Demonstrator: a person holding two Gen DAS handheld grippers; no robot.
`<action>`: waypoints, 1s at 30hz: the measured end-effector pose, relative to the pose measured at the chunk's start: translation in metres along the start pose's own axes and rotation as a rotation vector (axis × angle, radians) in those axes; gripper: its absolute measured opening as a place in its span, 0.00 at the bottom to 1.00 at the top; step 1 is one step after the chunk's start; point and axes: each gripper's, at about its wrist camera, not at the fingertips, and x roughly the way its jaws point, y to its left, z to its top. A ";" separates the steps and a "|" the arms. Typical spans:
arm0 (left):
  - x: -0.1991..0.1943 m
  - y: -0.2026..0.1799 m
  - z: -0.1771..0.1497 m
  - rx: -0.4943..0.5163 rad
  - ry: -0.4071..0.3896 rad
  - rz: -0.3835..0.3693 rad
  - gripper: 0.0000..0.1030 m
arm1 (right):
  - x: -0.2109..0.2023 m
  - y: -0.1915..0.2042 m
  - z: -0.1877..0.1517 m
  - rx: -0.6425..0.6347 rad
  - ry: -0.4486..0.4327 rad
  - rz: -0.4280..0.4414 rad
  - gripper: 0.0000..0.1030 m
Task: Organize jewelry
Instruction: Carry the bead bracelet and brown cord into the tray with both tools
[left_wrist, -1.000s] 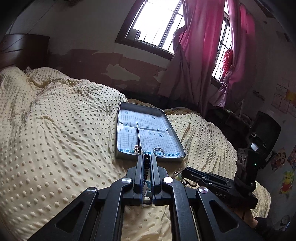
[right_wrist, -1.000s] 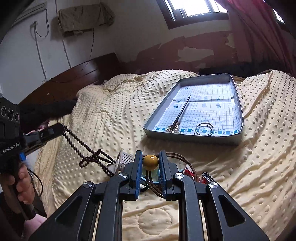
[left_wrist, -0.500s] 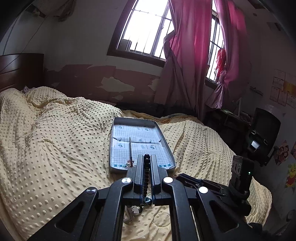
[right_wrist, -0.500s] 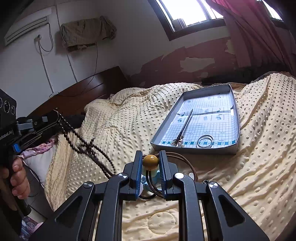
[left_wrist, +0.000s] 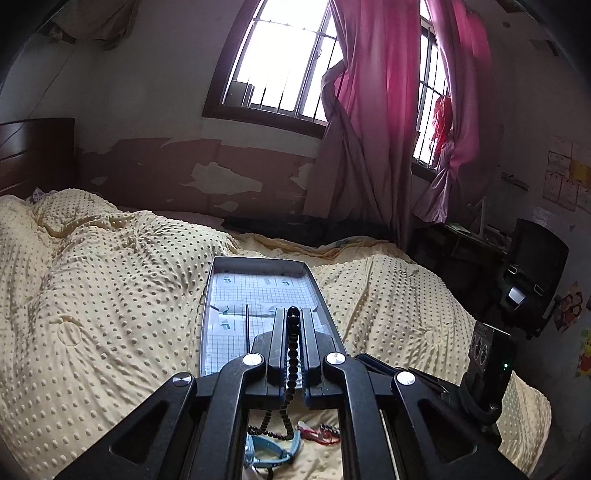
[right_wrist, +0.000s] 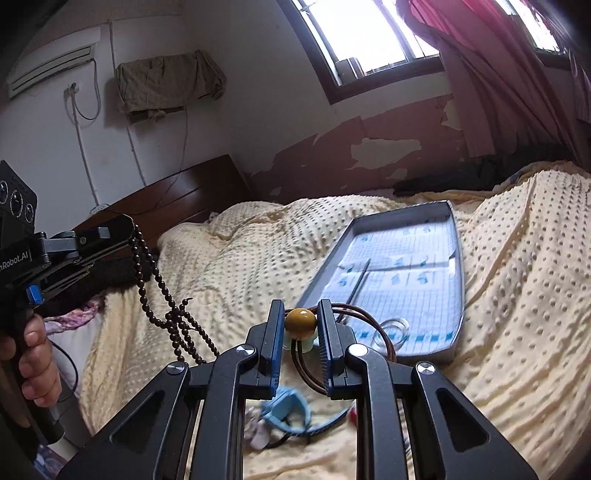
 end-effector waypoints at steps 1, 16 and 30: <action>0.012 0.000 0.003 -0.004 -0.002 0.003 0.06 | 0.006 -0.007 0.003 0.005 0.003 -0.011 0.15; 0.167 0.020 -0.033 -0.072 0.115 0.002 0.06 | 0.099 -0.084 -0.024 0.050 0.125 -0.136 0.16; 0.193 0.057 -0.070 -0.202 0.261 0.047 0.06 | 0.112 -0.086 -0.028 0.017 0.177 -0.170 0.16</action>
